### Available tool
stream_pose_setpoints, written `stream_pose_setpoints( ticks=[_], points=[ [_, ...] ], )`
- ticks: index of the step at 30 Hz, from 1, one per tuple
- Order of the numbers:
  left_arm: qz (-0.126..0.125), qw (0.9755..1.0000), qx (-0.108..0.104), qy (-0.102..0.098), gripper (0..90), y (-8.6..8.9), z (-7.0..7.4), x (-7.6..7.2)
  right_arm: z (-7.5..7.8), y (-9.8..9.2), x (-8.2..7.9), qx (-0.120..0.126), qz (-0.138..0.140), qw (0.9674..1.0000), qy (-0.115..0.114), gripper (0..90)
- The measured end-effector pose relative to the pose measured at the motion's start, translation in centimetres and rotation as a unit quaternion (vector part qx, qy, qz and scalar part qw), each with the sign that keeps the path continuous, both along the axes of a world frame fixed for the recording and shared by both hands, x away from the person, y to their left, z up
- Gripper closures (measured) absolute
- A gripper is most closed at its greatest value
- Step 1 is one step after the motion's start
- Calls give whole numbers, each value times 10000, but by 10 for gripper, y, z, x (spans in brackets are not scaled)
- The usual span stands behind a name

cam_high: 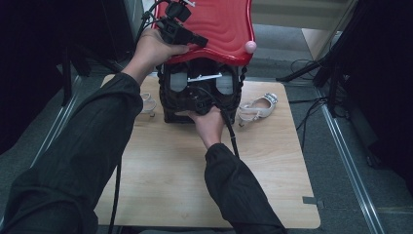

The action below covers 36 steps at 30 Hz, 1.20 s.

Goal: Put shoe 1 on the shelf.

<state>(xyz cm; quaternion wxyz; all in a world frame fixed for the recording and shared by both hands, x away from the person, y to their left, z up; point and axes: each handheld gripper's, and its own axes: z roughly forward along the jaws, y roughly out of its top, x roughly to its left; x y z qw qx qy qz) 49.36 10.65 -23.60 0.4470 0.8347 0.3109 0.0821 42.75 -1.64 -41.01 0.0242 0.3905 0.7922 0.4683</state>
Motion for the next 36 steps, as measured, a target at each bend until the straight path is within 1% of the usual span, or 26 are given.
stream_pose_setpoints(
  ticks=[3, 5, 6, 7, 8, 9, 10, 11, 12, 13, 15, 19, 20, 21, 22, 24, 26, 28, 30, 32, 36],
  points=[
    [2, 9999, -105, 38, 842, 0, 0, 0, 2, -6, -4, 25, 28, 10000, -44, 900],
    [14, 9999, -115, 53, 820, 0, 0, 0, 3, -10, -6, 48, 32, 10000, -39, 867],
    [24, 9999, -125, 52, 792, 0, 0, -1, 2, -14, -9, 64, 103, 9999, 12, 788],
    [29, 9998, -147, 88, 792, 0, 1, -1, 2, -14, -9, 64, 103, 9999, 12, 788],
    [25, 9997, -188, 172, 747, 1, 1, 0, 1, -17, -12, 127, 188, 9997, 73, 713],
    [50, 9996, -186, 206, 747, 2, 2, 0, 1, -17, -12, 127, 188, 9997, 73, 713],
    [59, 9998, -127, 171, 724, 2, 3, -1, 2, -21, -14, 88, 244, 9996, 65, 660],
    [66, 9999, -72, 116, 724, 2, 4, -3, 2, -21, -14, 88, 244, 9996, 65, 660],
    [24, 10000, -13, 91, 698, 3, 4, -4, 2, -23, -15, 37, 236, 9997, 26, 639],
    [50, 9999, -12, 108, 669, 3, 5, -5, 2, -25, -16, 4, 243, 9997, 9, 617],
    [32, 9999, -14, 162, 629, 4, 7, -8, 2, -29, -18, 33, 272, 9996, 36, 581],
    [-23, 9998, -64, 161, 533, 10, 13, -17, 5, -36, -27, 27, 405, 9991, -112, 513],
    [-29, 9997, -111, 232, 472, 11, 14, -19, 7, -40, -31, -13, 398, 9990, -226, 503],
    [-35, 9996, -120, 263, 472, 13, 14, -20, 7, -40, -31, -13, 398, 9990, -226, 503],
    [-32, 9995, -149, 287, 453, 14, 15, -23, 8, -41, -32, -2, 409, 9988, -261, 496],
    [-26, 9996, -121, 255, 436, 16, 15, -29, 9, -45, -36, 11, 447, 9986, -278, 478],
    [-41, 9996, -96, 266, 427, 18, 15, -34, 9, -48, -40, 3, 490, 9982, -346, 459],
    [-126, 9995, -105, 262, 418, 19, 13, -43, 9, -53, -46, -22, 527, 9979, -377, 445],
    [-161, 9995, -108, 243, 411, 19, 12, -49, 8, -59, -52, -43, 560, 9977, -379, 431],
    [-178, 9994, -130, 256, 411, 20, 10, -56, 7, -61, -54, -28, 567, 9978, -353, 423],
    [-194, 9993, -167, 278, 407, 24, 4, -67, 4, -69, -64, -172, 624, 9969, -447, 414]
  ],
)
